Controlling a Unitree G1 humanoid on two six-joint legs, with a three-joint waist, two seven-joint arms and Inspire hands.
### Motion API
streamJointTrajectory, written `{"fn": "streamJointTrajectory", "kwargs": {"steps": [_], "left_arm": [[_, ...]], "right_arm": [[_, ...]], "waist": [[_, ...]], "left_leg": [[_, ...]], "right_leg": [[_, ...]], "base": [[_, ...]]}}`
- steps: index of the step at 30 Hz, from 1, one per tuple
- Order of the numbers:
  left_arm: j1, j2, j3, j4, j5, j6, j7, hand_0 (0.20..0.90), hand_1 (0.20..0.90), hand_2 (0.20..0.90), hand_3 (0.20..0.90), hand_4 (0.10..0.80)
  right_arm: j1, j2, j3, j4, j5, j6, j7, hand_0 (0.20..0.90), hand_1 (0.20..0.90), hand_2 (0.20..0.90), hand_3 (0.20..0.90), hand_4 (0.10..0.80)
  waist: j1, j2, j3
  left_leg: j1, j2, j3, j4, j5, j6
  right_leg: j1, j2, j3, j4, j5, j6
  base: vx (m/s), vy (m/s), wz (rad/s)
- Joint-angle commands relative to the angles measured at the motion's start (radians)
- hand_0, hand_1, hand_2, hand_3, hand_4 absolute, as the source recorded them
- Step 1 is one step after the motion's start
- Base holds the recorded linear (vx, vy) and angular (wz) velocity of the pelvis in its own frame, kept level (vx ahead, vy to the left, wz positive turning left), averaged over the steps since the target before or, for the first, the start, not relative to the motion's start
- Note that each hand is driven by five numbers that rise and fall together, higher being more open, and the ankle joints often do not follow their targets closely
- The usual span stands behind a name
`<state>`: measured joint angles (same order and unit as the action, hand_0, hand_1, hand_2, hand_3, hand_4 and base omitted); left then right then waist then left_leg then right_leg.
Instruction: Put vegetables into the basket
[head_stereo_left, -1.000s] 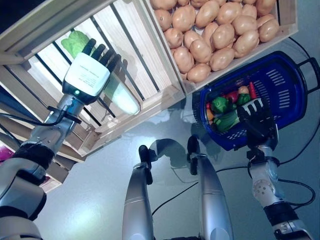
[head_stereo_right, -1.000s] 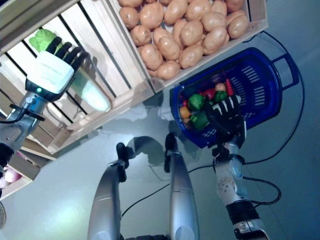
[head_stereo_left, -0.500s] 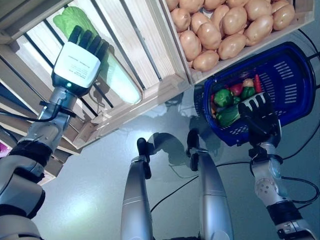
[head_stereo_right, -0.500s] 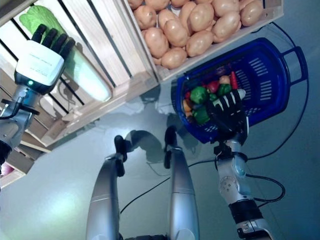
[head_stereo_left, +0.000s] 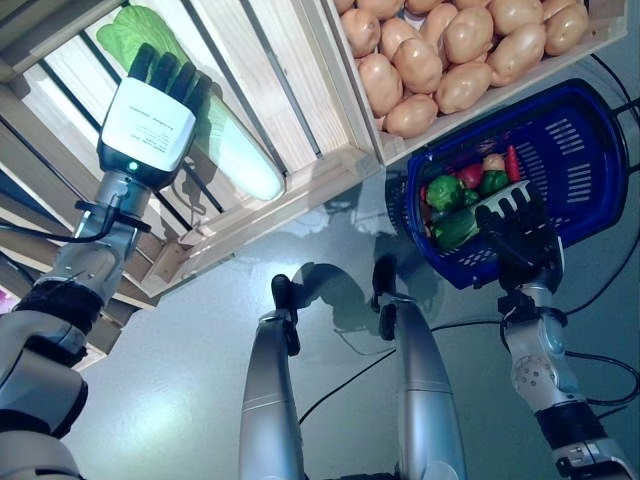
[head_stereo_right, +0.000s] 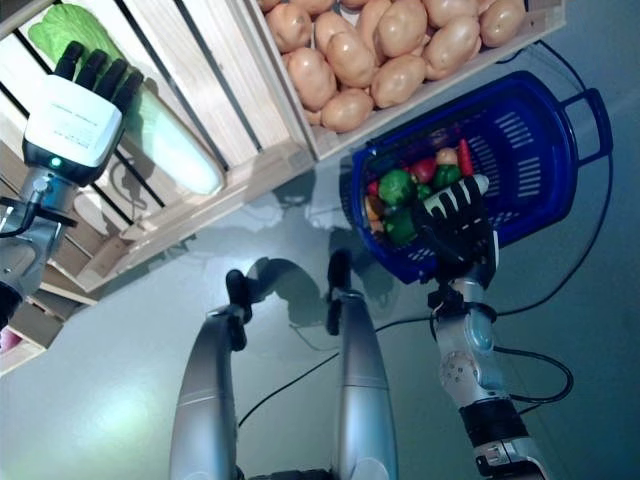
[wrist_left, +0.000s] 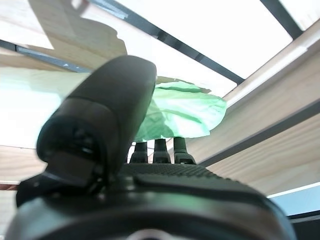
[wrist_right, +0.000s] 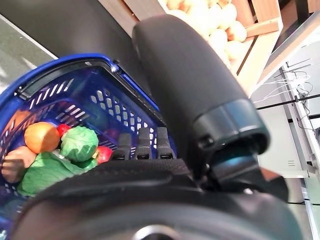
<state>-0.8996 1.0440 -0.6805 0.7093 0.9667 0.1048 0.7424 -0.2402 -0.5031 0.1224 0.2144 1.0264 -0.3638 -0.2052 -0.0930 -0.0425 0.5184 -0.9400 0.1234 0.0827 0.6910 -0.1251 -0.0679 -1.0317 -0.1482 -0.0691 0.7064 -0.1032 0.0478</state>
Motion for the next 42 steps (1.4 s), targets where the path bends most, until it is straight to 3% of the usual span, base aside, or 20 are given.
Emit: {"fn": "streamJointTrajectory", "kwargs": {"steps": [1,4,5,6,7,8,16,23,31,42], "left_arm": [[-0.067,0.047,0.093,0.06,-0.066,0.079,-0.043,0.9,0.9,0.9,0.9,0.8],[-0.058,0.044,0.086,0.06,-0.074,0.081,-0.044,0.9,0.9,0.9,0.9,0.8],[-0.065,0.048,0.093,0.055,-0.078,0.082,-0.045,0.839,0.839,0.839,0.839,0.759],[-0.058,0.045,0.089,0.053,-0.078,0.083,-0.047,0.526,0.526,0.526,0.526,0.551],[-0.057,0.045,0.085,0.044,-0.081,0.089,-0.053,0.371,0.371,0.371,0.371,0.447],[-0.061,0.046,0.092,0.039,-0.08,0.09,-0.052,0.3,0.3,0.3,0.3,0.4],[-0.04,0.044,0.103,0.027,-0.091,0.101,-0.041,0.3,0.3,0.3,0.3,0.4],[-0.042,0.054,0.126,0.008,-0.103,0.102,-0.012,0.3,0.3,0.3,0.3,0.4],[-0.037,0.062,0.169,-0.062,-0.181,0.006,0.153,0.3,0.3,0.3,0.3,0.4],[0.074,0.032,0.298,-0.164,-0.283,-0.107,0.262,0.3,0.3,0.3,0.3,0.4]], "right_arm": [[0.006,-0.059,-0.083,-0.146,-0.052,-0.046,-0.012,0.9,0.9,0.9,0.9,0.8],[0.007,-0.067,-0.08,-0.148,-0.048,-0.039,-0.018,0.9,0.9,0.9,0.9,0.8],[-0.004,-0.069,-0.085,-0.152,-0.049,-0.038,-0.019,0.9,0.9,0.9,0.9,0.8],[0.005,-0.068,-0.084,-0.153,-0.049,-0.036,-0.018,0.9,0.9,0.9,0.9,0.8],[0.007,-0.066,-0.083,-0.152,-0.051,-0.036,-0.019,0.9,0.9,0.9,0.9,0.8],[-0.002,-0.067,-0.086,-0.156,-0.048,-0.039,-0.018,0.9,0.9,0.9,0.9,0.8],[0.003,-0.071,-0.086,-0.166,-0.044,-0.03,-0.022,0.9,0.9,0.9,0.9,0.8],[-0.009,-0.065,-0.091,-0.174,-0.04,-0.026,-0.02,0.9,0.9,0.9,0.9,0.8],[0.003,-0.033,-0.082,-0.189,-0.05,-0.022,-0.019,0.9,0.9,0.9,0.9,0.8],[0.052,0.009,-0.081,-0.209,-0.093,-0.021,-0.025,0.9,0.9,0.9,0.9,0.8]], "waist": [[-0.033,0.029,0.002],[-0.031,0.03,0.002],[-0.03,0.032,0.002],[-0.03,0.031,0.002],[-0.029,0.031,0.002],[-0.028,0.032,0.002],[-0.027,0.031,0.002],[-0.025,0.032,0.002],[-0.028,0.02,0.002],[-0.019,0.002,0.002]], "left_leg": [[-0.04,0.002,0.034,-0.033,0.022,0.023],[-0.028,-0.001,0.025,-0.015,-0.008,0.017],[-0.054,-0.001,0.03,-0.027,0.022,0.023],[-0.043,-0.002,0.023,-0.014,-0.001,0.017],[-0.04,-0.002,0.022,-0.012,-0.007,0.018],[-0.067,0.0,0.028,-0.023,0.023,0.024],[-0.042,-0.001,0.022,-0.01,-0.008,0.018],[-0.049,0.003,0.026,-0.033,0.03,0.02],[0.03,0.005,0.026,-0.073,0.044,0.012],[0.203,-0.002,0.012,-0.151,0.065,0.001]], "right_leg": [[0.04,-0.029,0.004,0.023,-0.017,0.026],[0.052,-0.029,0.01,0.042,-0.043,0.033],[0.024,-0.028,0.007,0.034,-0.017,0.026],[0.038,-0.029,0.011,0.043,-0.036,0.033],[0.041,-0.029,0.011,0.046,-0.041,0.035],[0.012,-0.03,0.008,0.037,-0.014,0.028],[0.036,-0.028,0.012,0.052,-0.041,0.037],[0.028,-0.027,0.007,0.034,-0.011,0.032],[0.111,-0.017,0.002,-0.02,0.0,0.033],[0.304,-0.001,-0.006,-0.122,0.004,0.028]], "base": [[-0.056,0.02,-0.04],[0.03,0.005,0.0],[0.0,0.0,0.0],[0.0,0.0,0.0],[0.0,0.0,0.0],[-0.063,-0.004,0.02],[0.006,-0.004,-0.05],[-0.04,-0.032,0.02],[0.017,-0.04,0.01],[0.047,-0.033,-0.01]]}}
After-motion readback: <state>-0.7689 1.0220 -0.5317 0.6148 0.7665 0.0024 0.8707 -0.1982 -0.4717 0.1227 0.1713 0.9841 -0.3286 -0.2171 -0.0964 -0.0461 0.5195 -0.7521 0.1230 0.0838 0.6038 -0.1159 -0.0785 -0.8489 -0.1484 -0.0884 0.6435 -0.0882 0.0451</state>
